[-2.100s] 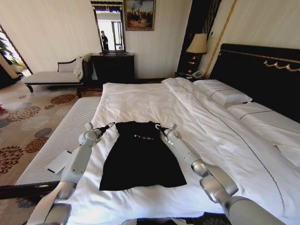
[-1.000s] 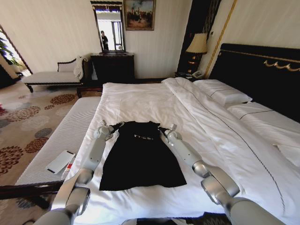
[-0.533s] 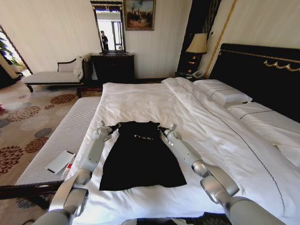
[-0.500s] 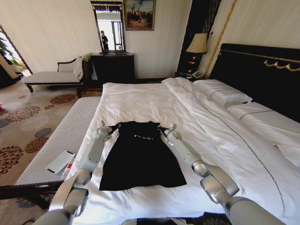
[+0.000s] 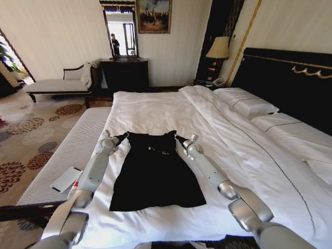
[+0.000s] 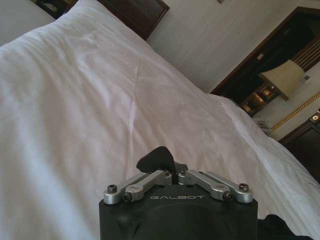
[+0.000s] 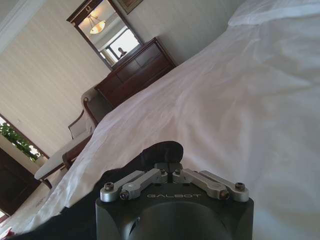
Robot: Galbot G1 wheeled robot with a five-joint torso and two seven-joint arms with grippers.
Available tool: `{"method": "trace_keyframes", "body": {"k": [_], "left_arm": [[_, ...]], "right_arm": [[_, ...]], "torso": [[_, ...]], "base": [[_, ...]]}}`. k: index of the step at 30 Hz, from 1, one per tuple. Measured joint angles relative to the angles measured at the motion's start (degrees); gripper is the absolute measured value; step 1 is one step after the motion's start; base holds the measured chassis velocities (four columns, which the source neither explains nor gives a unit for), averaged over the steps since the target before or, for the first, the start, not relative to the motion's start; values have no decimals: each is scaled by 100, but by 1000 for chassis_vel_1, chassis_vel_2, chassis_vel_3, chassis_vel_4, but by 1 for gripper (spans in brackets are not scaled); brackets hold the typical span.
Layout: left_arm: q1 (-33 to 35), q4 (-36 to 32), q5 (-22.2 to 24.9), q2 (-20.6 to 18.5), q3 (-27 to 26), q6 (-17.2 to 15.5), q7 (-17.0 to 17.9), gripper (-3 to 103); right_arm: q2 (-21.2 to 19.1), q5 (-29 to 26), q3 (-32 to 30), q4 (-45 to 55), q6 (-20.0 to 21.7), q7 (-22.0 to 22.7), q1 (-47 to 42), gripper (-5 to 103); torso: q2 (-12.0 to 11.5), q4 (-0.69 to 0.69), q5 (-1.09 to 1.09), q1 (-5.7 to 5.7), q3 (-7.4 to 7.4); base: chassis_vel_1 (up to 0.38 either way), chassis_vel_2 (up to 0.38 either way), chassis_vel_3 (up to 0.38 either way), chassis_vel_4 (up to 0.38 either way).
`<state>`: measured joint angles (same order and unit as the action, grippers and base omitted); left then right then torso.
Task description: Fold the clothes on the bed.
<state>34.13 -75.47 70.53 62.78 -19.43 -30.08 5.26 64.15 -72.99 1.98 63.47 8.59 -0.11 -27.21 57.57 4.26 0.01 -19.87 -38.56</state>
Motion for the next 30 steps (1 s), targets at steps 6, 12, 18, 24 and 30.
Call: {"method": "trace_keyframes", "body": {"k": [6, 12, 18, 24, 30], "left_arm": [[1142, -1484, 730, -957, -289, 42, -120, 0], [2388, -2781, 943, -1741, -610, 149, -160, 0], [3391, -3736, 788, -2103, -748, 181, 39, 0], [4186, -4442, 751, -2418, -857, 91, 478, 0], [4492, -4800, 745, -2670, -892, -278, 941, 0]], "right_arm": [[-1115, -508, -327, 1640, 28, 236, -931, 0], [-1596, -614, -969, 3089, 26, 456, -2316, 0], [-1907, -487, -1341, 4034, 28, 691, -3316, 0], [-2416, -396, -1969, 4753, 22, 939, -4630, 0], [-2527, -56, -2412, 5106, 13, 1065, -5620, 0]], "torso": [[1, 10, 0, 3, 2], [1, 2, -2, 3, 2], [1, 8, 1, 3, 2], [1, 5, -2, 1, 1], [1, 6, 0, 1, 1]], "base": [[0, 0, 0, 0], [0, 0, 0, 0], [0, 0, 0, 0], [0, 0, 0, 0], [0, 0, 0, 0]]}}
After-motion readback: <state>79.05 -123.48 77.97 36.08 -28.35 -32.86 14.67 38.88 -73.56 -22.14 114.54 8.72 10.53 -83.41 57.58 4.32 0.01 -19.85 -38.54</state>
